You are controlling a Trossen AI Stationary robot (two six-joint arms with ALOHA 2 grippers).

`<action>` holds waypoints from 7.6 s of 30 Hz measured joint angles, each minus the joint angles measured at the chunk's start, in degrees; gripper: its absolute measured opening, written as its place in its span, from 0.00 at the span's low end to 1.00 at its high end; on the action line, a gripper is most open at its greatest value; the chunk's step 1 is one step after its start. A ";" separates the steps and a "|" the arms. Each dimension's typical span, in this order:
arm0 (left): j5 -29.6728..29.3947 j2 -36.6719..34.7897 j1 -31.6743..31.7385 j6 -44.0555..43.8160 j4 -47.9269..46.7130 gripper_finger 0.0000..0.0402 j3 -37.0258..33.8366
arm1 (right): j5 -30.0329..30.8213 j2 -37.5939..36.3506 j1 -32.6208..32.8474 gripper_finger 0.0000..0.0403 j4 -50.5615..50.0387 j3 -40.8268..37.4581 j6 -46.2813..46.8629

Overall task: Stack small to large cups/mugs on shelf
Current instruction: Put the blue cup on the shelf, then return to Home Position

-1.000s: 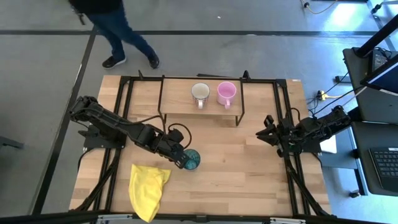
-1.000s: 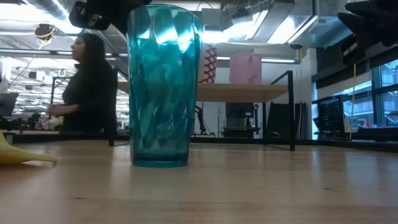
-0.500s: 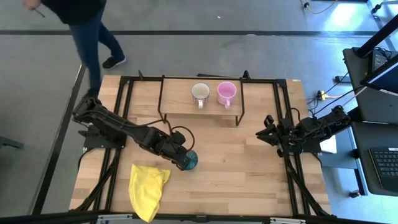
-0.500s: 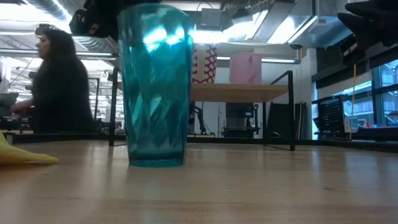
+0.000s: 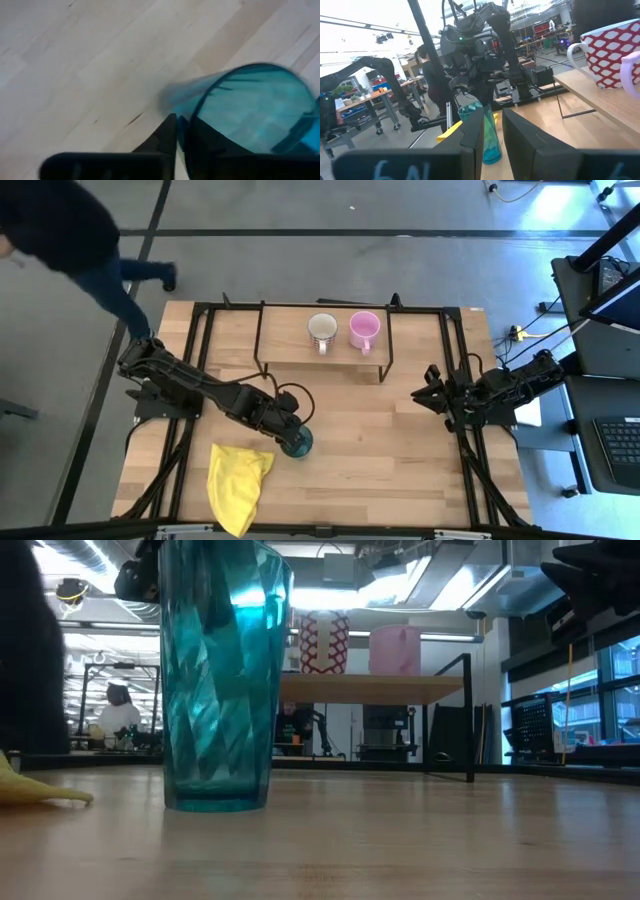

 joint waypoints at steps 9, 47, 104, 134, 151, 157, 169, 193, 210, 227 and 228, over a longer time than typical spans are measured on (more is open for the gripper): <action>2.61 -0.94 1.58 4.62 -3.77 0.01 3.87 | 3.05 0.00 0.00 0.18 -3.02 0.04 2.95; -4.22 -5.84 42.60 34.27 -39.52 0.01 31.21 | 4.11 -0.02 0.04 0.18 -2.43 0.04 4.42; -5.29 -2.21 43.71 40.21 -33.81 0.01 34.47 | 2.99 0.00 0.04 0.18 -4.69 -0.02 -0.60; -2.31 -0.11 44.52 41.57 -34.84 0.12 34.47 | 3.06 0.00 0.04 0.18 -5.58 -0.02 -0.33; -1.14 -2.43 43.91 42.77 -33.15 0.15 39.74 | 3.18 0.00 0.03 0.18 -5.64 -0.02 -0.41; -1.08 -4.33 41.02 47.54 -30.68 0.14 46.10 | 3.17 0.00 0.02 0.18 -5.64 -0.02 -0.29; -5.04 -13.65 8.25 52.25 10.14 0.14 33.79 | 3.14 0.00 0.02 0.18 -5.93 -0.02 -0.28; -19.59 -52.18 -15.52 55.89 77.10 0.14 -41.04 | 3.08 0.00 0.02 0.18 -6.06 -0.02 -0.28; -17.75 -76.09 -18.03 59.46 81.06 0.14 -69.98 | 3.08 0.00 0.02 0.18 -6.06 -0.02 -0.36; -16.36 -79.20 -18.03 60.35 53.97 0.14 -74.31 | 3.16 0.00 0.02 0.18 -6.21 -0.02 -0.44; -16.34 -79.13 -18.03 60.35 53.92 0.14 -74.31 | 3.17 0.00 0.02 0.18 -6.19 -0.02 -0.43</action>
